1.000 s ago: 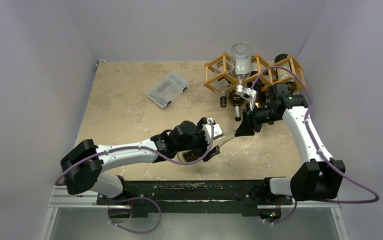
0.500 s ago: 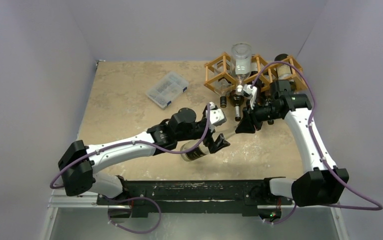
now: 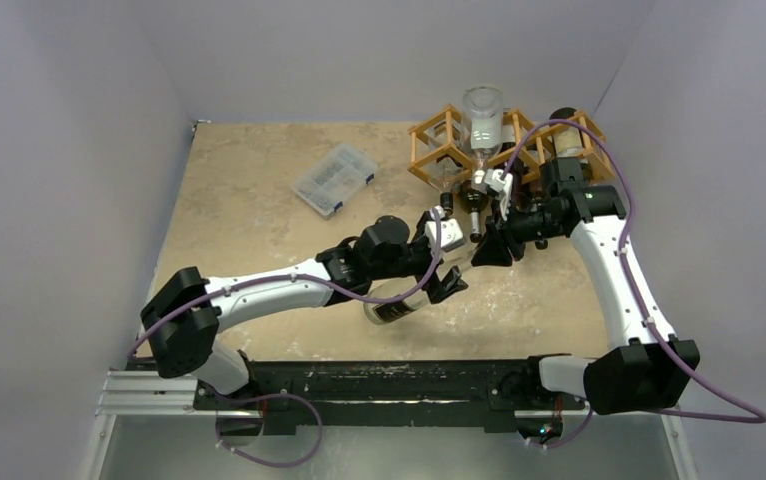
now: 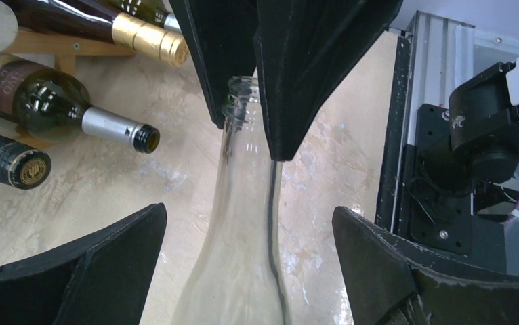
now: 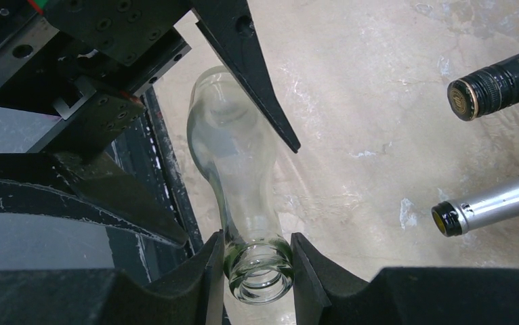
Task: Take the wine bottle off the wine rack
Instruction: Pick up the wine bottle from the wine rack.
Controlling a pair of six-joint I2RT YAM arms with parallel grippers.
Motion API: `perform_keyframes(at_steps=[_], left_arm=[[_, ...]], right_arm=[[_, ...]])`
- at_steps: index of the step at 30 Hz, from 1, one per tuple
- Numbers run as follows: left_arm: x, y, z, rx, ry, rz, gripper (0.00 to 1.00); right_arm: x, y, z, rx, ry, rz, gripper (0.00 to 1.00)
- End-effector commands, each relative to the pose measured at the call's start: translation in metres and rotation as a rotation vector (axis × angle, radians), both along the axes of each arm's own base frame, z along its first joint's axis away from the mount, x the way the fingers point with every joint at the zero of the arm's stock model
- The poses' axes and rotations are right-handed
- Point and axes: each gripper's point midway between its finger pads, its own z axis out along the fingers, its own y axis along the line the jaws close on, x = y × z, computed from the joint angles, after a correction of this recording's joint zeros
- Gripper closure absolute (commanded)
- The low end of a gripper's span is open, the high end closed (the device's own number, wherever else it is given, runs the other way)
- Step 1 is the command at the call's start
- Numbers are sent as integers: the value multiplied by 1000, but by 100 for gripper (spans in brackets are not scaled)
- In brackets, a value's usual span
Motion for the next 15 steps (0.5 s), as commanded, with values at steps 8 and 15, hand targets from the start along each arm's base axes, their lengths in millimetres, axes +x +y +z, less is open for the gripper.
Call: perform_keyframes(at_steps=[8,15], left_arm=[[15,-23,33,-116,-149,38,12],[18,-25,27,-108,-166,49,33]], right_arm=[[-7,17,36,123,-71,76,100],[-7,18,35,129,-61,82,100]])
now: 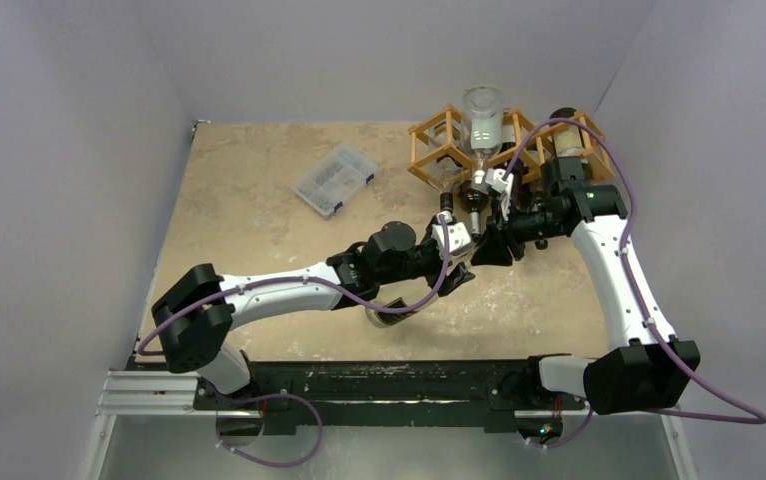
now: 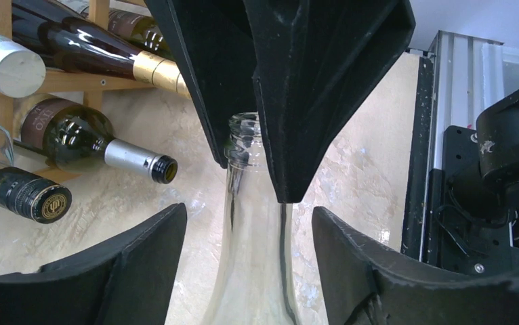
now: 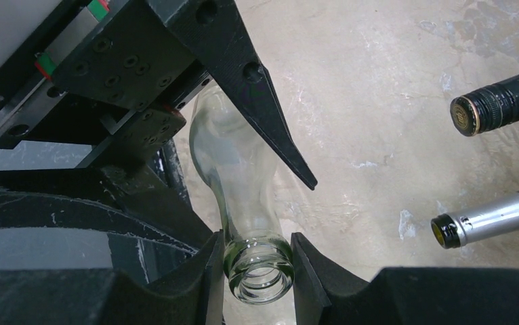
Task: Take the wine bottle off the wine rack
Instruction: Pick up the wine bottle from the wine rack.
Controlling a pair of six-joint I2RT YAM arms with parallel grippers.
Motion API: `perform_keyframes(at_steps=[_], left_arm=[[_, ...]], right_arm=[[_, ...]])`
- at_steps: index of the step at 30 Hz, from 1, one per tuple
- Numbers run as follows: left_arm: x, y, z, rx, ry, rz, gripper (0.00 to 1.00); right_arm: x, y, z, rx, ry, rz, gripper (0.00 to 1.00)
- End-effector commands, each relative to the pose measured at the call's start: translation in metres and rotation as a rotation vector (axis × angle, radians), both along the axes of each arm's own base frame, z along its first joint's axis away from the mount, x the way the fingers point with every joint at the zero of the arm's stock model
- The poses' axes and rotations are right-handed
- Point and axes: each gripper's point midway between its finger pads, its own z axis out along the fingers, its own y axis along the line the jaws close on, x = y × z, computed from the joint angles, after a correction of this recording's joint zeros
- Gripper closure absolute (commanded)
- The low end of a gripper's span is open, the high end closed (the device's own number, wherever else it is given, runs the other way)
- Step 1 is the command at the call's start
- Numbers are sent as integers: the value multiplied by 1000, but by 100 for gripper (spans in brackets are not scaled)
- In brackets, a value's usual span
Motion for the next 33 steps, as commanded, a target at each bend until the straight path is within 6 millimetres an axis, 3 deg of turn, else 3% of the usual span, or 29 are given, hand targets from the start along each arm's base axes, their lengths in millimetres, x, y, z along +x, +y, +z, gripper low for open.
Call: perform_keyframes(at_steps=[1,7,8,11,12,17,20,25,33], left_arm=[[7,-8,21,-56,-68,9,37],[6,-11,15,-14,-65,-12,55],[4,-12,14,-9,-63,-18,61],[1,-11,13,8,-64,-36,94],[0,-10,15,8,-70,-40,100],[-1,3,32,-47,-99,-9,100],[-4,12,44,-88,-112,5,100],[-8,28,57,-130,-124,33,100],[-6,61,76,-227,-69,113,100]], right_arm=[[-6,15,29,106,-33,50,100],[-7,15,30,114,-32,53,100],[-8,15,30,115,-31,53,100],[-8,16,31,121,-30,56,99],[-9,16,31,125,-30,61,92],[-15,20,38,154,-27,82,34],[-19,25,48,206,-23,101,14],[-21,27,70,229,-49,116,4],[-20,23,87,243,-115,96,3]])
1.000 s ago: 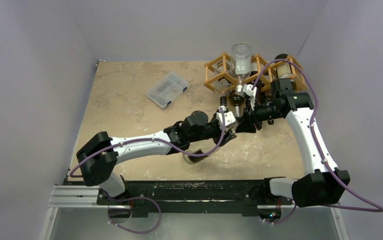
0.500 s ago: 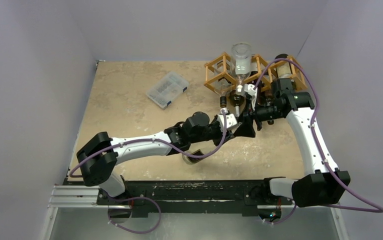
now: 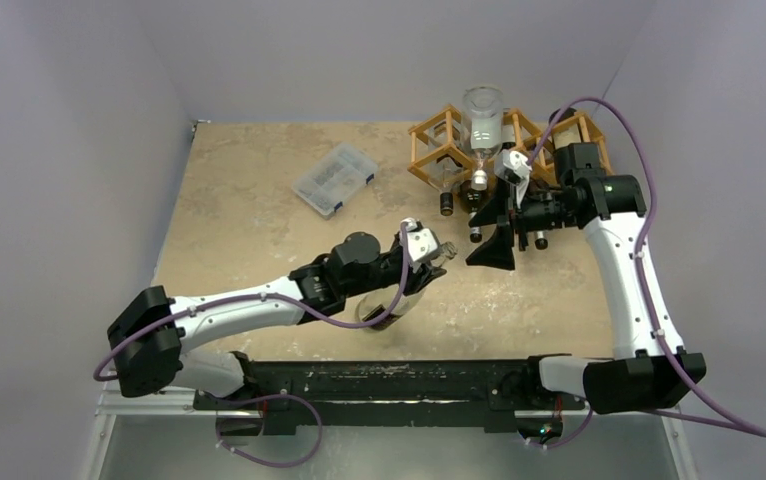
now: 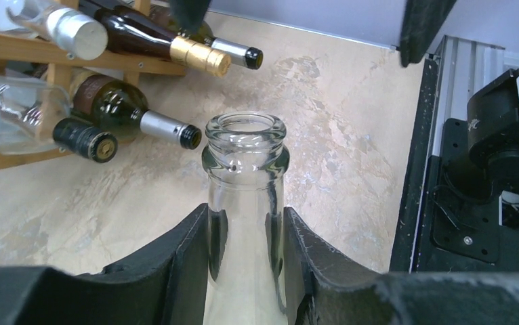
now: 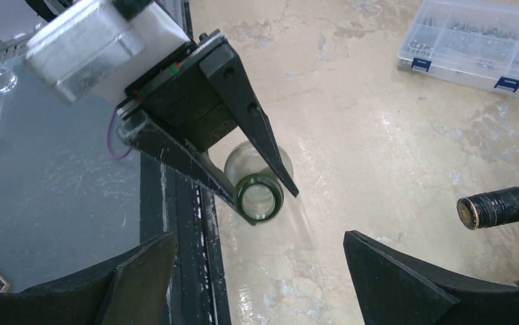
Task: Take the wine bottle off the wine rack
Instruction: Pick up the wine bottle from the wine rack.
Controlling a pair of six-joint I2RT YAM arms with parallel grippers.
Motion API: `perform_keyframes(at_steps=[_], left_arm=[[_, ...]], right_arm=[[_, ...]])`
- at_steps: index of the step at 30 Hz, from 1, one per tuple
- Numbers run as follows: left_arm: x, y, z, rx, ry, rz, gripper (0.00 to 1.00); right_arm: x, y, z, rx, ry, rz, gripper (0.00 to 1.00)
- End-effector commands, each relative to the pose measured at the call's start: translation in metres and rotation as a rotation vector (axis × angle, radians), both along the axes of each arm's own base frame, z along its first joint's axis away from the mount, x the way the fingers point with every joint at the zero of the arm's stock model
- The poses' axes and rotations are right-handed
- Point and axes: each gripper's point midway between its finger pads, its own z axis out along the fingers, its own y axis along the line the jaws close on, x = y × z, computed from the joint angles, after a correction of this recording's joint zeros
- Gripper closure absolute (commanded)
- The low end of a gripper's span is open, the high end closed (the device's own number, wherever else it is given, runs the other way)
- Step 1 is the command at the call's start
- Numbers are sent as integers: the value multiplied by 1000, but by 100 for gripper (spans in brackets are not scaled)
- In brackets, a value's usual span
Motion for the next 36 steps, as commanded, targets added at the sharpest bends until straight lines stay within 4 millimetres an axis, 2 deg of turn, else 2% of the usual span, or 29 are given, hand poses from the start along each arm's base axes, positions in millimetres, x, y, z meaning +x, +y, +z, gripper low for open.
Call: perform_keyframes(at_steps=[1,9,18,30,36], left_arm=[[9,18,62,-212,-31,70,100],[15,49,80,-273,-42,155,100],[31,87,101,-353,-91,304,100],[53,134,116,-364,-185,477,100],[68,168,122,-326,-258,590,100]], right_arm=[[-8,-1,19,46,-45,-1,3],[-6,-5,15,57,-58,-24,2],[-5,-7,11,70,-56,-42,2],[-5,-8,4,70,-48,-57,1],[-3,-8,0,67,-42,-65,1]])
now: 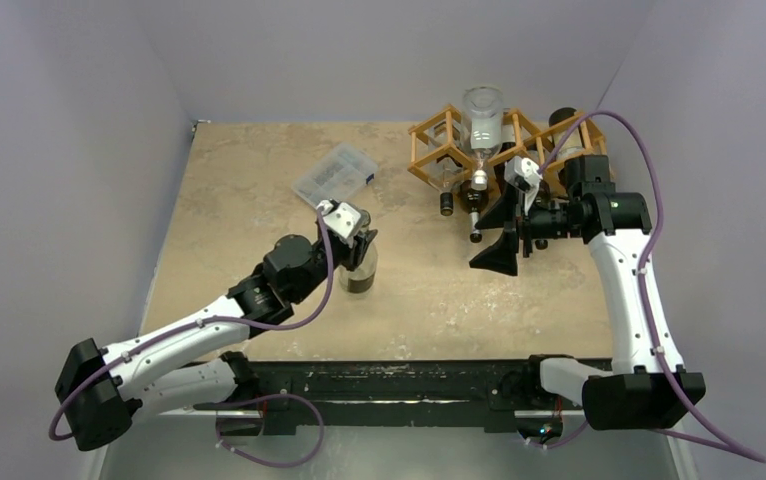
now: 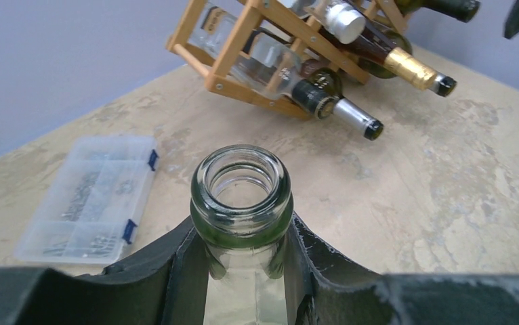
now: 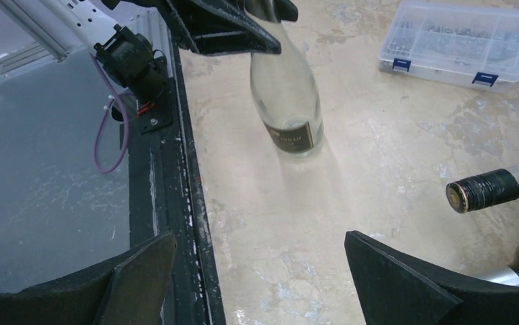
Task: Take the wine bottle off the wine rack
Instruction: Pick up the wine bottle from the wine rack, then place the wine bottle at the center of the board.
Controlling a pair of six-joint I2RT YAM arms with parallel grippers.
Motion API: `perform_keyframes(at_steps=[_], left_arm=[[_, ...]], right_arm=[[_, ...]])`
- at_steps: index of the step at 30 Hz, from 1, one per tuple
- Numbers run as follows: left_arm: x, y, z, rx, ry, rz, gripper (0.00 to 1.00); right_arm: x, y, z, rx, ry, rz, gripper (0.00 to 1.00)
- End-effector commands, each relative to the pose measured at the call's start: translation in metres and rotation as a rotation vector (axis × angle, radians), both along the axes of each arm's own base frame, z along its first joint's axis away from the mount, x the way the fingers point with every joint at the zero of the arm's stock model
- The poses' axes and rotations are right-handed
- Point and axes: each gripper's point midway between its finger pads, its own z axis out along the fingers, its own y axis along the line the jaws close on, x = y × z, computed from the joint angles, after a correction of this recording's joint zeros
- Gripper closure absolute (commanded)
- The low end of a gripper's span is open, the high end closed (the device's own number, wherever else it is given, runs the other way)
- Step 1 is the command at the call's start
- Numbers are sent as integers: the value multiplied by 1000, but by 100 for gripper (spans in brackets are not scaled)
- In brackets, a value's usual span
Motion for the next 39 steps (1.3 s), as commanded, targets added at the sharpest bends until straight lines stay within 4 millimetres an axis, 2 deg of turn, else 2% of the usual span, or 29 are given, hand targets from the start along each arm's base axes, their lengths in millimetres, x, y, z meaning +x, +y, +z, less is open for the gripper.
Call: perform_keyframes(at_steps=[1,16,23,29,39], left_arm=[[14,38,90,-177,-231,124,100],[60,124,107,-163,-269,336,100],[90,174,116,-202,-263,450,100],[114,221,116,-235,-247,551,100],[141,273,123,-232,-248,638,100]], right_arm=[[-1,2,4,24,-19,-1,1],[1,1,0,17,-16,-10,1],[2,0,-3,11,-18,-16,1],[4,-1,-6,3,-21,-23,1],[10,-7,-10,-4,-17,-61,1]])
